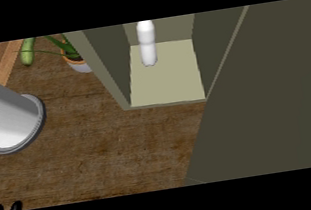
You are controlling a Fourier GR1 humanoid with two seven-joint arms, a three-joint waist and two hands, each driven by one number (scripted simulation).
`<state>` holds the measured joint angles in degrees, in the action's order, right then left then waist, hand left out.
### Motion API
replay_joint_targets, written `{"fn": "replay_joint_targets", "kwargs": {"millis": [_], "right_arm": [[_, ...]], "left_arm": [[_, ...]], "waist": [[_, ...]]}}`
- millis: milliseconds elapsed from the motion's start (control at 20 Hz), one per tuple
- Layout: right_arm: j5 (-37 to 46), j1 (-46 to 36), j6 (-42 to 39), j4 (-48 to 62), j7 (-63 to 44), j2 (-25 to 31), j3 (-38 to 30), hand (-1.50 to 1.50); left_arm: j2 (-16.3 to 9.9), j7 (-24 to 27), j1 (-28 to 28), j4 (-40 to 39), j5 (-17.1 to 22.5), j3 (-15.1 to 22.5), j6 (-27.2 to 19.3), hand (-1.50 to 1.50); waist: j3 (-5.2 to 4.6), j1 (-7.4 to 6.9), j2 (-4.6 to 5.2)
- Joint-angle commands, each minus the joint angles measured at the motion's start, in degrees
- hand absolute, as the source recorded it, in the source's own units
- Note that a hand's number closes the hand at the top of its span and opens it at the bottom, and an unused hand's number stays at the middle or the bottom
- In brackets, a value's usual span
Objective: Pick up the bottled water, place it into the cabinet and close the cabinet
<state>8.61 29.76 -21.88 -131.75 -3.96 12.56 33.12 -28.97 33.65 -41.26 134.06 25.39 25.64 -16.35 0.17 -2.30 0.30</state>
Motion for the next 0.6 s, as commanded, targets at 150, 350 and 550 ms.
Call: {"fn": "replay_joint_targets", "kwargs": {"millis": [150,350,550], "right_arm": [[-1.85,-5.38,2.65,1.75,-7.65,-11.80,11.32,1.50],[-5.00,-7.78,4.97,3.65,-7.87,-12.11,9.69,1.50],[-6.81,-12.26,6.02,4.48,-10.84,-12.11,7.85,1.50]], "left_arm": [[-1.73,4.45,-6.48,0.34,5.23,-4.37,7.00,-1.50],[-3.52,4.23,-8.74,2.74,8.87,-8.51,10.35,-1.50],[-3.64,7.15,-11.60,0.90,10.43,-10.44,14.65,-1.50]], "waist": [[-0.41,-1.18,-0.42],[-0.35,-1.48,-0.16],[-0.37,-1.78,-0.10]]}}
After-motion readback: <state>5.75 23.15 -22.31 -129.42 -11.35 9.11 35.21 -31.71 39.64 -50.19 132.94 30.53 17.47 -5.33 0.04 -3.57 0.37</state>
